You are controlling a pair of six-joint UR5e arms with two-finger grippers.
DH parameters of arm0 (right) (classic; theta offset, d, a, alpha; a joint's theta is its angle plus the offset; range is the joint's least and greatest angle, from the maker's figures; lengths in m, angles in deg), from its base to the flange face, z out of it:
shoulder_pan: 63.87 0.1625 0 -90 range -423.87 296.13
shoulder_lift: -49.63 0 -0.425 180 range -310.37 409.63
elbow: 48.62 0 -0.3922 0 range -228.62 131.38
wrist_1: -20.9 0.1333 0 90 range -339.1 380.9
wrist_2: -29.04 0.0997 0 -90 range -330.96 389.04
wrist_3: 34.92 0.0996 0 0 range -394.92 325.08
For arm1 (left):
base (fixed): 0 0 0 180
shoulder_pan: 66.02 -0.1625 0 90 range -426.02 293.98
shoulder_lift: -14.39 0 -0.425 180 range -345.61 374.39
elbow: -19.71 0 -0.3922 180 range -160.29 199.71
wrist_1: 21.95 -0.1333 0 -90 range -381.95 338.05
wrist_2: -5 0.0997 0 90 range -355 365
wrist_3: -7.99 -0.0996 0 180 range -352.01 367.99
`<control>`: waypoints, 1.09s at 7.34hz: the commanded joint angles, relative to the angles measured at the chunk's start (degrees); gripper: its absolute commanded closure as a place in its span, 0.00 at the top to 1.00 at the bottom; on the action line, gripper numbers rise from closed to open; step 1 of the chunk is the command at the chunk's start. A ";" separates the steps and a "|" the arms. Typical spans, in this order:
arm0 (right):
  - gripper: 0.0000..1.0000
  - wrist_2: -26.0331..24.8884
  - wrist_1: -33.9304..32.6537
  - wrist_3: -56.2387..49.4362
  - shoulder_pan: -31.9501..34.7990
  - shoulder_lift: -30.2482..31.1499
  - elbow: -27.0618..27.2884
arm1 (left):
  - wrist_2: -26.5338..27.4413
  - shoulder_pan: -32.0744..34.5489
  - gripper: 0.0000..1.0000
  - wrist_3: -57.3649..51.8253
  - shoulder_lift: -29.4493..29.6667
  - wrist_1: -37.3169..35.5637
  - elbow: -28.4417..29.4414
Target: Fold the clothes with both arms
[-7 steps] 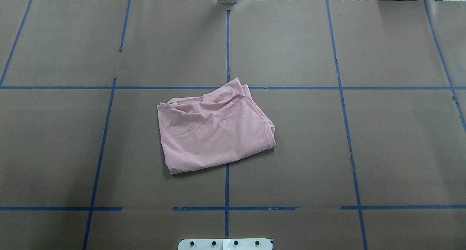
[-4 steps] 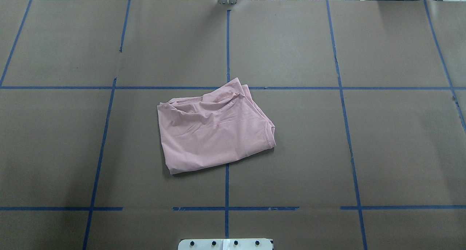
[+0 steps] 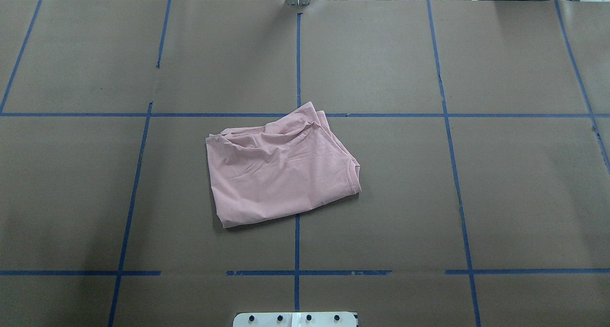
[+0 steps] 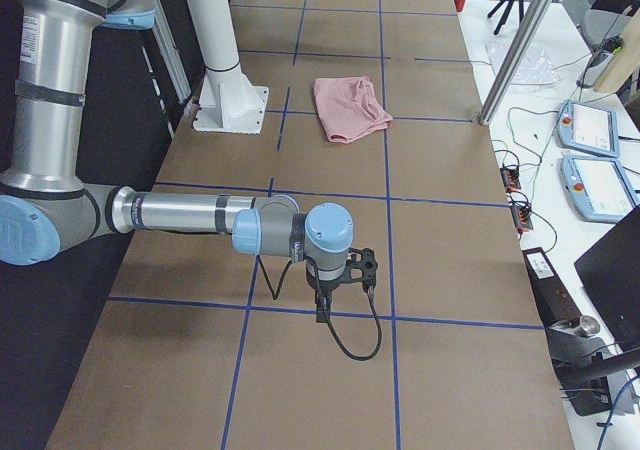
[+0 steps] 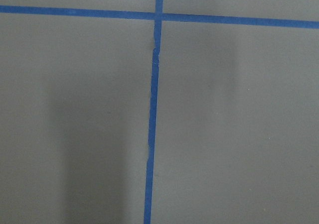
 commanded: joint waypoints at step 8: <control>1.00 0.31 0.00 -0.37 0.00 0.58 -0.52 | -0.09 0.09 1.00 0.39 -0.05 -0.10 -0.74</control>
